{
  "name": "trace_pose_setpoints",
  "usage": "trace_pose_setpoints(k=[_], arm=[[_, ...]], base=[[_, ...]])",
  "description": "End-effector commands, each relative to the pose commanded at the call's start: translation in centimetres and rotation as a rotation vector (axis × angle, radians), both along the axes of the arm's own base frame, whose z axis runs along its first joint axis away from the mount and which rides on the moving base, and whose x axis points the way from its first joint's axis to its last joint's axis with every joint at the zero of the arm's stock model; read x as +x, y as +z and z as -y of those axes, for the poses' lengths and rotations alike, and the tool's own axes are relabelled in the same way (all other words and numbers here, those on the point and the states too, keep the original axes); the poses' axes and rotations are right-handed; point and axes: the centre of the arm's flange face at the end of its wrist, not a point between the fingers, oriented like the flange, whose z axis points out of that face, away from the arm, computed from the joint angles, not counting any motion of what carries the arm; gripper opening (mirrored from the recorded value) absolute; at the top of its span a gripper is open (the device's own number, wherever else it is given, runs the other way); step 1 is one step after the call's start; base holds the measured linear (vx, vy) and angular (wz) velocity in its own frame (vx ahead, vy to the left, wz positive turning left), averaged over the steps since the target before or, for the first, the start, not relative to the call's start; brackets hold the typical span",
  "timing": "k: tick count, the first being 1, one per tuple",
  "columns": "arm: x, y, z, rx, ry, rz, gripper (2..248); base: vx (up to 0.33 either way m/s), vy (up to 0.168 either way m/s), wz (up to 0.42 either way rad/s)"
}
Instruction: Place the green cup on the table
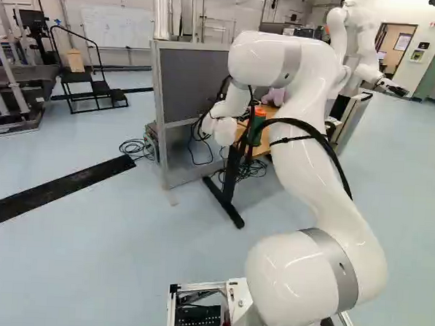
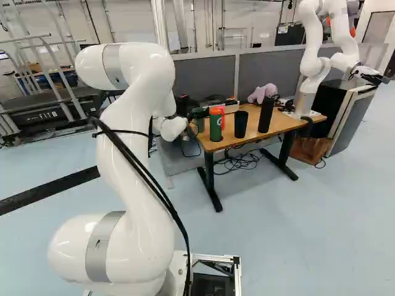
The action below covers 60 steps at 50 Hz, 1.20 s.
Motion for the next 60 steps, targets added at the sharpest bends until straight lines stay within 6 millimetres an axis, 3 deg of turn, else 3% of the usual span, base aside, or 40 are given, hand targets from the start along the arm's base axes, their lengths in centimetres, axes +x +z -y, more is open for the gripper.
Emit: trace_pose_setpoints(k=[20, 33, 60], arm=[[0.1, 2.3, 0.0, 0.004, 0.000, 0.036, 247], [-0.1, 2.7, -0.3, 0.004, 0.004, 0.040, 247], [-3.4, 3.4, -2.3, 0.001, 0.042, 0.012, 247]], base=[[0.000, 0.000, 0.000], [0.000, 0.000, 0.000], [0.000, 0.000, 0.000]])
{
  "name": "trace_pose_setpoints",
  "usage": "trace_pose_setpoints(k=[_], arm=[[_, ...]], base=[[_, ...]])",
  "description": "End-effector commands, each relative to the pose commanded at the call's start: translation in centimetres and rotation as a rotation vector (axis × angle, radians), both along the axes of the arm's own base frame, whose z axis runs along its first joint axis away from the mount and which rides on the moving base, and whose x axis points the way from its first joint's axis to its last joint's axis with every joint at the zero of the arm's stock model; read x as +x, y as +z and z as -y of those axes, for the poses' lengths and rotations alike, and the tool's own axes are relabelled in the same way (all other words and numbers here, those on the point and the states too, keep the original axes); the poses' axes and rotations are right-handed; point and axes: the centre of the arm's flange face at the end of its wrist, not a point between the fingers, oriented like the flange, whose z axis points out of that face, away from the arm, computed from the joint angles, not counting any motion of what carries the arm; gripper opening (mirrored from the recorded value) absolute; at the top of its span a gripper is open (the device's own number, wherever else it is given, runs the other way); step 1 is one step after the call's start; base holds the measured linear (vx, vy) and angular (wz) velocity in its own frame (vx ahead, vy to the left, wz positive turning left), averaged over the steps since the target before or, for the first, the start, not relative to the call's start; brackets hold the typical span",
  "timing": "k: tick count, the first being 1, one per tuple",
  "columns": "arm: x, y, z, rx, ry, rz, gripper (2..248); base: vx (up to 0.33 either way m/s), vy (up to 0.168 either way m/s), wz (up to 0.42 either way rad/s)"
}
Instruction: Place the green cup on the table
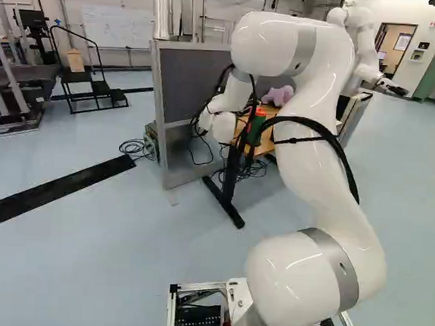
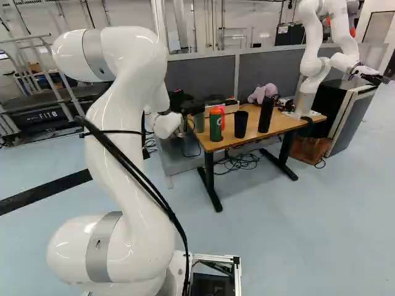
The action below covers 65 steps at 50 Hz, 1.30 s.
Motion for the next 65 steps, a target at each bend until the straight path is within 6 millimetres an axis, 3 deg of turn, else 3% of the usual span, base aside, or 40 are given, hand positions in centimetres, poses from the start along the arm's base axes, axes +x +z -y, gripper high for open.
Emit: trace_pose_setpoints(k=[36, 65], arm=[[-5.8, 0.9, -2.5, -0.007, 0.058, -0.042, 247], [-7.1, 1.4, -1.8, -0.008, 0.072, -0.060, 247]], base=[[0.000, 0.000, 0.000], [0.000, 0.000, 0.000]])
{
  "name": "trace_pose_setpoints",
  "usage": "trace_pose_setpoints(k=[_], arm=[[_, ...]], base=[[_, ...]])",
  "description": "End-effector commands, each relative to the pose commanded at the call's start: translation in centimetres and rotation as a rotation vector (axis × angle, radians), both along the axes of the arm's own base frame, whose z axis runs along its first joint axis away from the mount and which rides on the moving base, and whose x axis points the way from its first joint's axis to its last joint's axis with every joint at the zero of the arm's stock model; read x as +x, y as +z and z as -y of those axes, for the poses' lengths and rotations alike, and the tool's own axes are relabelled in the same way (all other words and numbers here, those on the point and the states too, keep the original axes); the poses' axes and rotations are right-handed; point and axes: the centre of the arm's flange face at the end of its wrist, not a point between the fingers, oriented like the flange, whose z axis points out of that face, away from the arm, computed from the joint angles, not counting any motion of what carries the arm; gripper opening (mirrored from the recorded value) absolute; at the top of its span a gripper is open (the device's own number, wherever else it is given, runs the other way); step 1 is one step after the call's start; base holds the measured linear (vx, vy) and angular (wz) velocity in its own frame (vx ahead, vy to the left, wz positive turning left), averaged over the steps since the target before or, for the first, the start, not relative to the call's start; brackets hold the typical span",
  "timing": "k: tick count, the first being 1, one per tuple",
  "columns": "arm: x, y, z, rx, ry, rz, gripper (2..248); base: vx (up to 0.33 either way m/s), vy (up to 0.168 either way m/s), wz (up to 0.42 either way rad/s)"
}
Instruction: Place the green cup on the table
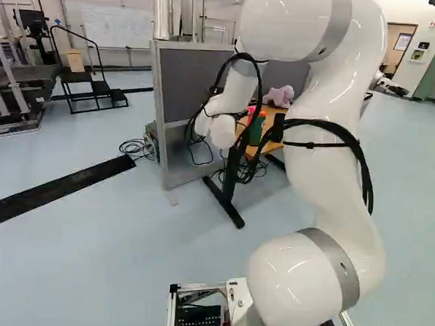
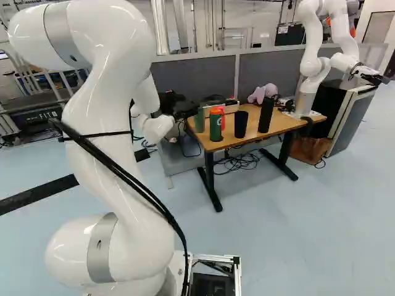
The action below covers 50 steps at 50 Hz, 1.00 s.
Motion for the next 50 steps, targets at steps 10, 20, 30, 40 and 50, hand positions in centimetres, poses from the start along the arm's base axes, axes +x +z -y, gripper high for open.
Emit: trace_pose_setpoints(k=[10, 20, 30, 40, 50], arm=[[-1.2, 0.4, 0.6, -0.001, 0.011, -0.016, 247], [-2.8, 0.9, 1.3, -0.001, 0.025, -0.037, 247], [-4.8, 1.4, 2.1, -0.003, 0.043, -0.064, 247], [-7.3, 1.7, 3.1, -0.005, 0.063, -0.097, 247], [-10.3, 2.0, 4.1, -0.008, 0.085, -0.135, 247]], base=[[0.000, 0.000, 0.000], [0.000, 0.000, 0.000], [0.000, 0.000, 0.000], [0.000, 0.000, 0.000], [0.000, 0.000, 0.000]])
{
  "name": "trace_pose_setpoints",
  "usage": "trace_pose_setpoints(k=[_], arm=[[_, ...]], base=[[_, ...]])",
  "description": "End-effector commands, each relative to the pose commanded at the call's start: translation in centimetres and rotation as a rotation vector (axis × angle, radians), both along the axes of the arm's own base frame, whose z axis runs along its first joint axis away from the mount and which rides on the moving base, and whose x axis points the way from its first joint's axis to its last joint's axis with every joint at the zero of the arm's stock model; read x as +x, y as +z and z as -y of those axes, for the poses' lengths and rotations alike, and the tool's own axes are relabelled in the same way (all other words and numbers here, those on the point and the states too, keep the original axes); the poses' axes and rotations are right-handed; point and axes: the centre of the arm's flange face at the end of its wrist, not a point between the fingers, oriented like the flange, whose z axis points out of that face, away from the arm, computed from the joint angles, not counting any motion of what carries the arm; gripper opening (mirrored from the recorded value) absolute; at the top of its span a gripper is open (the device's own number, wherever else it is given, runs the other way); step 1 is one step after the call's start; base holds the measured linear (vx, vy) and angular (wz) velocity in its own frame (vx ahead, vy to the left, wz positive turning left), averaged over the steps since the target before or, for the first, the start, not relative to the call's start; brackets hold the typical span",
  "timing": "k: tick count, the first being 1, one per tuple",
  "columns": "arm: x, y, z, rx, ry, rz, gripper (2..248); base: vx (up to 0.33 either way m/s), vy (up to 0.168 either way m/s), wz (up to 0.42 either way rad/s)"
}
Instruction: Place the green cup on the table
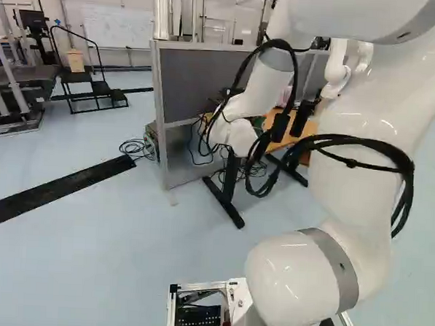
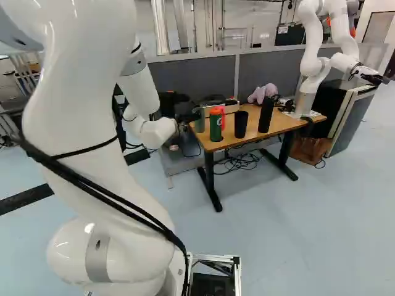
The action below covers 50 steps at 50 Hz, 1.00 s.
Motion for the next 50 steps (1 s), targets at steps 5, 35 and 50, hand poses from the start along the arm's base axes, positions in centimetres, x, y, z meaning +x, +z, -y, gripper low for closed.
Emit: trace_pose_setpoints(k=[5, 35, 50], arm=[[-1.7, 0.0, 0.5, -0.002, 0.012, -0.021, 247], [-10.9, -1.2, 2.5, -0.016, 0.069, -0.136, 247], [-14.0, -2.0, 2.9, -0.022, 0.087, -0.175, 247]], base=[[0.000, 0.000, 0.000], [0.000, 0.000, 0.000], [0.000, 0.000, 0.000]])
